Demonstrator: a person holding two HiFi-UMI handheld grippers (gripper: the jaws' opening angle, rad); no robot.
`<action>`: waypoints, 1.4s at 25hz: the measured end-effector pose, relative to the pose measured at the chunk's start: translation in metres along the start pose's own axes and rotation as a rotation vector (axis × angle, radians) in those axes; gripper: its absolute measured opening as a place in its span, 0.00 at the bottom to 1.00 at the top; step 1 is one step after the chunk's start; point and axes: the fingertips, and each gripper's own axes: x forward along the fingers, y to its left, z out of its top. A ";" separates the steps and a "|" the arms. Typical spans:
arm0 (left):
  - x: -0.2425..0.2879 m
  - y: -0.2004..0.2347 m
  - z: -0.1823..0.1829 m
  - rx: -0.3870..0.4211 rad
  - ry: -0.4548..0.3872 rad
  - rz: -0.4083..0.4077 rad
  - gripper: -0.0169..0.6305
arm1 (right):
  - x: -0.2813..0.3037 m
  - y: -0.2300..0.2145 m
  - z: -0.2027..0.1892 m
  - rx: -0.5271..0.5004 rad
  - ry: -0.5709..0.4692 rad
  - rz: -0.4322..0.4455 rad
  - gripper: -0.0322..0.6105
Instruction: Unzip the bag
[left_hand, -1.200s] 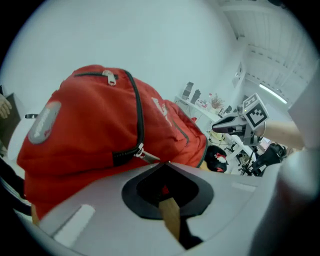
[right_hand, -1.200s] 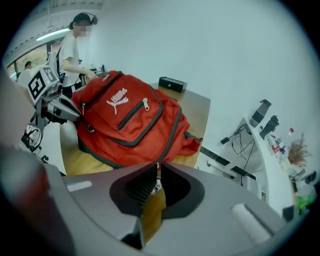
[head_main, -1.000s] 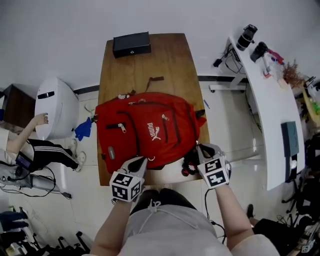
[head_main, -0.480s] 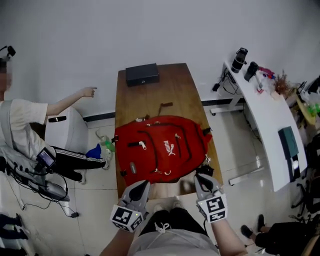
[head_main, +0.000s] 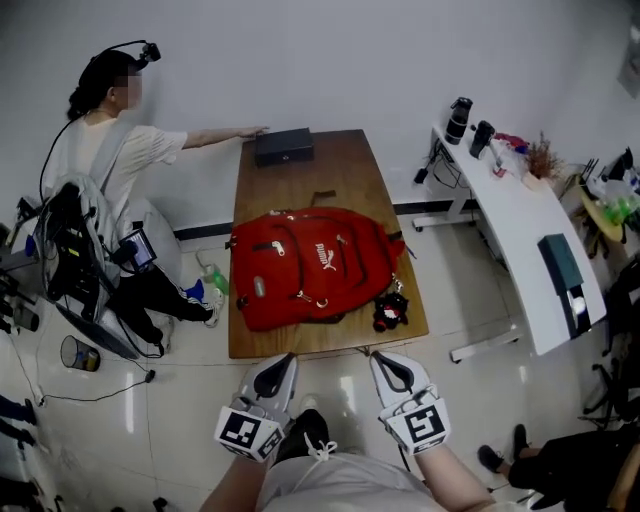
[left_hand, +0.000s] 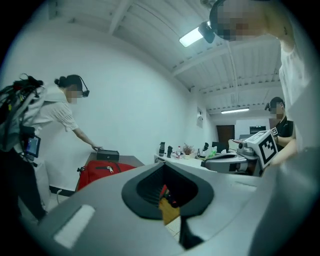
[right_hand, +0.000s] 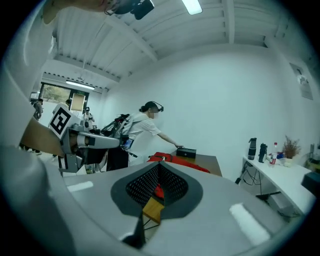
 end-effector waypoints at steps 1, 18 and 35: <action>-0.011 -0.015 -0.003 -0.008 -0.006 0.005 0.04 | -0.015 0.009 -0.002 -0.021 0.005 0.011 0.06; -0.151 -0.146 -0.044 -0.024 0.034 0.090 0.04 | -0.168 0.104 -0.022 0.015 0.035 0.119 0.06; -0.194 -0.106 -0.017 -0.005 -0.018 0.098 0.04 | -0.145 0.145 -0.001 0.036 0.050 0.101 0.06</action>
